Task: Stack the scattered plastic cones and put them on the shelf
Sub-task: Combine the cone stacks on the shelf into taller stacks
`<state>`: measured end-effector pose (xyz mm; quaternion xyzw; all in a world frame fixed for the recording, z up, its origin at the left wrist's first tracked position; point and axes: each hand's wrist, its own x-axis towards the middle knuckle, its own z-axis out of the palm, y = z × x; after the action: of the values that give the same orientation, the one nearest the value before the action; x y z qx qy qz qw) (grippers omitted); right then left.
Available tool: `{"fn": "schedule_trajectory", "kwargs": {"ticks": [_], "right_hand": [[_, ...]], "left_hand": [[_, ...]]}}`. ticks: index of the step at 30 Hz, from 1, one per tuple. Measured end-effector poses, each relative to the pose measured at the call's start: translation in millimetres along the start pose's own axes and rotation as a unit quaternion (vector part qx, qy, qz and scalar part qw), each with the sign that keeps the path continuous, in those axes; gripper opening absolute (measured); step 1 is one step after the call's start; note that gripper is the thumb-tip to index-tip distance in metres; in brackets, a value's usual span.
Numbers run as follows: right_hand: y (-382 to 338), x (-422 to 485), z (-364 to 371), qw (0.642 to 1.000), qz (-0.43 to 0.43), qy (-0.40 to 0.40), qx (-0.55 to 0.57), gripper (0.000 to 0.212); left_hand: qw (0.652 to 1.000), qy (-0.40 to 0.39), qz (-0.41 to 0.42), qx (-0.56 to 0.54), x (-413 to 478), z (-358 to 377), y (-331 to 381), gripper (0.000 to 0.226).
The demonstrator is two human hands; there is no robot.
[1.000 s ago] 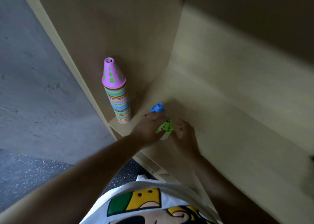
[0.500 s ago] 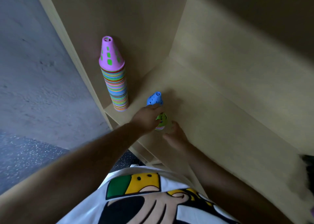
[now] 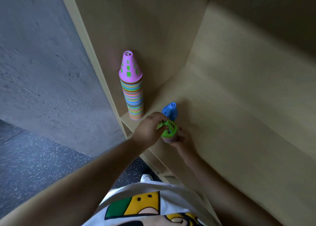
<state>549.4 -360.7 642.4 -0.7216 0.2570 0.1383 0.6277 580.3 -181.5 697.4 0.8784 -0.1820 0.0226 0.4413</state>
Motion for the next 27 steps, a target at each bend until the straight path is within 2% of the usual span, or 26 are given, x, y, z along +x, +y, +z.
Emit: {"fn": "schedule_trajectory", "kwargs": {"ticks": [4,8,11,15,21,27], "right_hand": [[-32,-31,1,0.992,-0.118,-0.045,0.004,0.065],[-102,-58,10,0.973,-0.216,-0.079,0.012,0.058],[-167,-71,16,0.954,-0.286,-0.087,0.028,0.052],[-240,-78,31,0.925,-0.361,-0.110,0.040,0.052],[-284,-58,73,0.909,-0.396,-0.126,0.040,0.051],[-269,-27,96,0.926,-0.347,-0.135,0.060,0.058]], "left_hand": [[0.994,0.062,0.090,-0.007,14,-47,41,0.029],[0.978,0.106,0.175,0.031,40,-110,100,0.033],[0.965,0.152,0.205,0.058,59,-161,138,0.032],[0.950,0.227,0.203,0.074,78,-220,165,0.028],[0.939,0.269,0.172,0.129,97,-259,161,0.030],[0.946,0.242,0.127,0.174,103,-252,123,0.034]]}}
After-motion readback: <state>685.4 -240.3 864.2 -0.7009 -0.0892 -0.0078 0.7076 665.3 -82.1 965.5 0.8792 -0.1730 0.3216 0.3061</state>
